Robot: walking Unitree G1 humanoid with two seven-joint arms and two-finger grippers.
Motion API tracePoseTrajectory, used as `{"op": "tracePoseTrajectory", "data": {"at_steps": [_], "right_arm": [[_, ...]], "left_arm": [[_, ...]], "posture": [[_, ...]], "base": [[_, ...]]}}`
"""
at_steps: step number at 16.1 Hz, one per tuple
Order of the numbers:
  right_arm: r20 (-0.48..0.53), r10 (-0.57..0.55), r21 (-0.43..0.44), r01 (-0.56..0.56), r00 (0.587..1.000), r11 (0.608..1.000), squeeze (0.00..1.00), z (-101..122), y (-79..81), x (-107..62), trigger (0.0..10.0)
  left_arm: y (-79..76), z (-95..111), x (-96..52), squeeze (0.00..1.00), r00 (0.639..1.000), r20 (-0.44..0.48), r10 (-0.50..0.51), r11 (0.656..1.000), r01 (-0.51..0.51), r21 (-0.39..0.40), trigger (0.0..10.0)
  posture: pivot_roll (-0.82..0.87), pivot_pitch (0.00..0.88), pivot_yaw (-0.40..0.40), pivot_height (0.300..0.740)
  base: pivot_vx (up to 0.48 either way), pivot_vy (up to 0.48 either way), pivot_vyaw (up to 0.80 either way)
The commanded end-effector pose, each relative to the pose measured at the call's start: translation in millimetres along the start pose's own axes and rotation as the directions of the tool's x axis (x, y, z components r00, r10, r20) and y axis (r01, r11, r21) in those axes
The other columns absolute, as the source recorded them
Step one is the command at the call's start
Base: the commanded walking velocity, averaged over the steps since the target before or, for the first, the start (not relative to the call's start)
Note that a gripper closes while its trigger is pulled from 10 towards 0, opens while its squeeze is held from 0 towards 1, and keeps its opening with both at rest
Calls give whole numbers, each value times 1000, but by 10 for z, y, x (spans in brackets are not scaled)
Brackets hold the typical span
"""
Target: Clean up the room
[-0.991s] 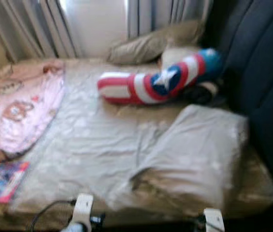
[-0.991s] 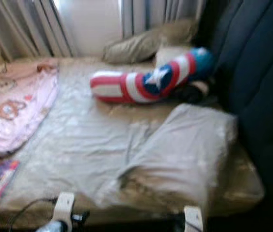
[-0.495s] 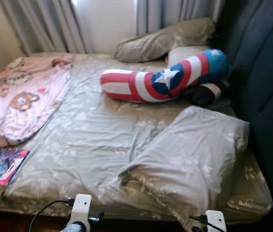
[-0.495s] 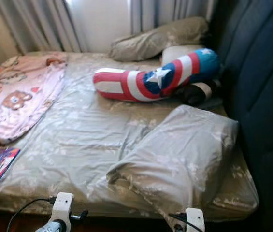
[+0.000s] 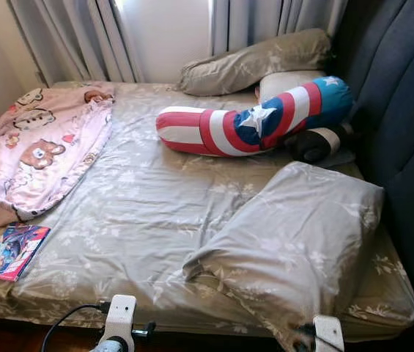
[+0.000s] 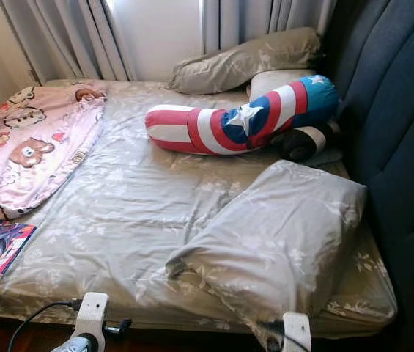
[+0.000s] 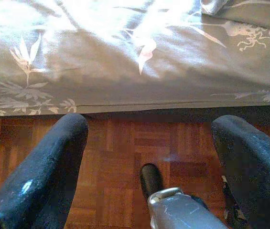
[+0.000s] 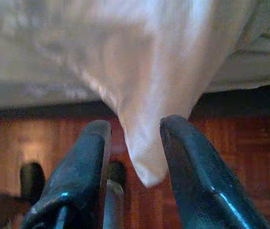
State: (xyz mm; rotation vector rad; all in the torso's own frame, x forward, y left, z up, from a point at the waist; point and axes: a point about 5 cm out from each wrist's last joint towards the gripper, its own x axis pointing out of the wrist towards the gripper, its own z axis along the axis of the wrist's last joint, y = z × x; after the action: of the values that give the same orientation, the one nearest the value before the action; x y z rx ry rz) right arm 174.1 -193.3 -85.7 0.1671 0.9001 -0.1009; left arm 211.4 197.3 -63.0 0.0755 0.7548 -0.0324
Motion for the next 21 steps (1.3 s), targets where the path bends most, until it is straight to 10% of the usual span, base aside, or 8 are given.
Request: {"op": "tracePoseTrajectory", "data": {"at_steps": [1,2,9,21], "right_arm": [[15,-32,107,31,999,994,0,12,-9,3,10000],[50,-87,248,72,995,966,0,91,-76,8,10000],[28,-67,78,65,997,995,0,40,-40,2,10000],[39,-110,78,107,993,991,0,62,-77,0,10000]], "left_arm": [[31,-22,-8,0,1000,-8,14,1000,-14,-19,10000],[33,-25,-8,0,1000,-11,17,999,-18,-27,10000],[22,-105,-28,0,999,-42,18,999,-19,-34,10000],[21,-98,-26,0,999,-37,22,999,-24,-35,10000]], "posture": [[-4,0,1,740],[-3,0,-8,740],[-1,0,-13,740],[3,0,-14,740]], "base": [[0,0,0],[0,0,0],[0,0,0],[0,0,-127]]}}
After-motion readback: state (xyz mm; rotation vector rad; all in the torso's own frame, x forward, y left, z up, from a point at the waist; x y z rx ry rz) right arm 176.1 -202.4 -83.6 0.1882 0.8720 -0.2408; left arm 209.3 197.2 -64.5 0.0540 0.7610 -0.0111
